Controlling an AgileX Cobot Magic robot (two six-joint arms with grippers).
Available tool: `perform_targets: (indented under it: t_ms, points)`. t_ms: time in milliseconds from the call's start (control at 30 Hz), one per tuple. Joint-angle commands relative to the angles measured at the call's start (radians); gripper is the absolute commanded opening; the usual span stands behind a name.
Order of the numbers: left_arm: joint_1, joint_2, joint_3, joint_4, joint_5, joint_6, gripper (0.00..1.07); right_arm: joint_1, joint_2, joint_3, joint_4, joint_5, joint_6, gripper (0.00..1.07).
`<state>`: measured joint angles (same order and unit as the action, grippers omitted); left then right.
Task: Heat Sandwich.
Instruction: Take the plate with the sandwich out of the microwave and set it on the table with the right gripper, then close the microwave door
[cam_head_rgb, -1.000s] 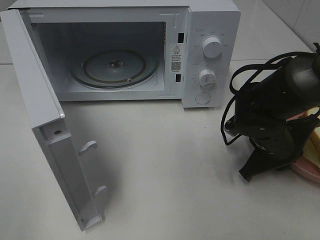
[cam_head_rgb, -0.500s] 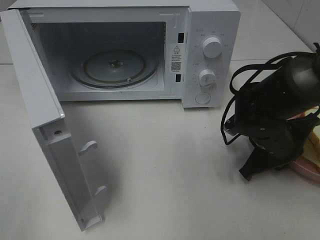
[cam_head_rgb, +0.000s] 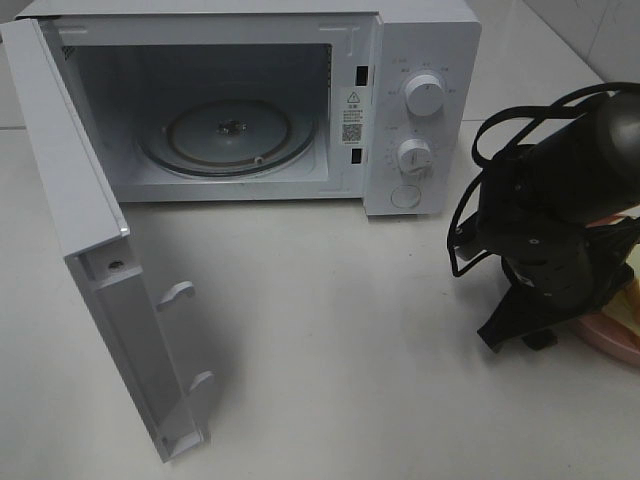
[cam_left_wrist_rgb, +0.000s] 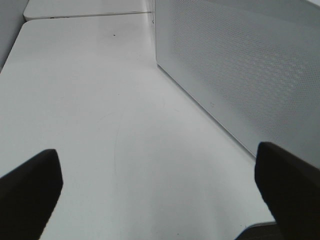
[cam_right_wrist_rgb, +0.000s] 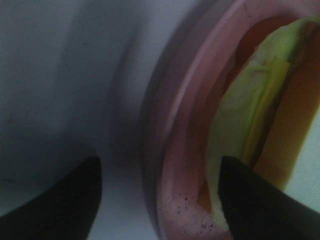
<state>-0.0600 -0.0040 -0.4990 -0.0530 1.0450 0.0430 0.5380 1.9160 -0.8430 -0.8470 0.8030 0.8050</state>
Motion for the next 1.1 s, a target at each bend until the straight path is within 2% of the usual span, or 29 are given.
perform_targets:
  t_ms: [33,333,900,1067,1100]
  points:
    - [0.002,-0.023,0.003,-0.001,-0.007,-0.004,1.03,-0.002,-0.044,0.003,0.037,0.008,-0.050,0.79]
    - [0.002,-0.023,0.003,-0.001,-0.007,-0.004,1.03,-0.002,-0.199,0.003,0.088,-0.002,-0.131,0.77]
    - [0.002,-0.023,0.003,-0.001,-0.007,-0.004,1.03,0.001,-0.557,0.003,0.312,-0.006,-0.326,0.76]
    - [0.002,-0.023,0.003,-0.001,-0.007,-0.004,1.03,0.001,-0.662,0.003,0.416,0.011,-0.423,0.76]
    - [0.002,-0.023,0.003,-0.001,-0.007,-0.004,1.03,0.001,-0.703,0.003,0.468,0.031,-0.464,0.76]
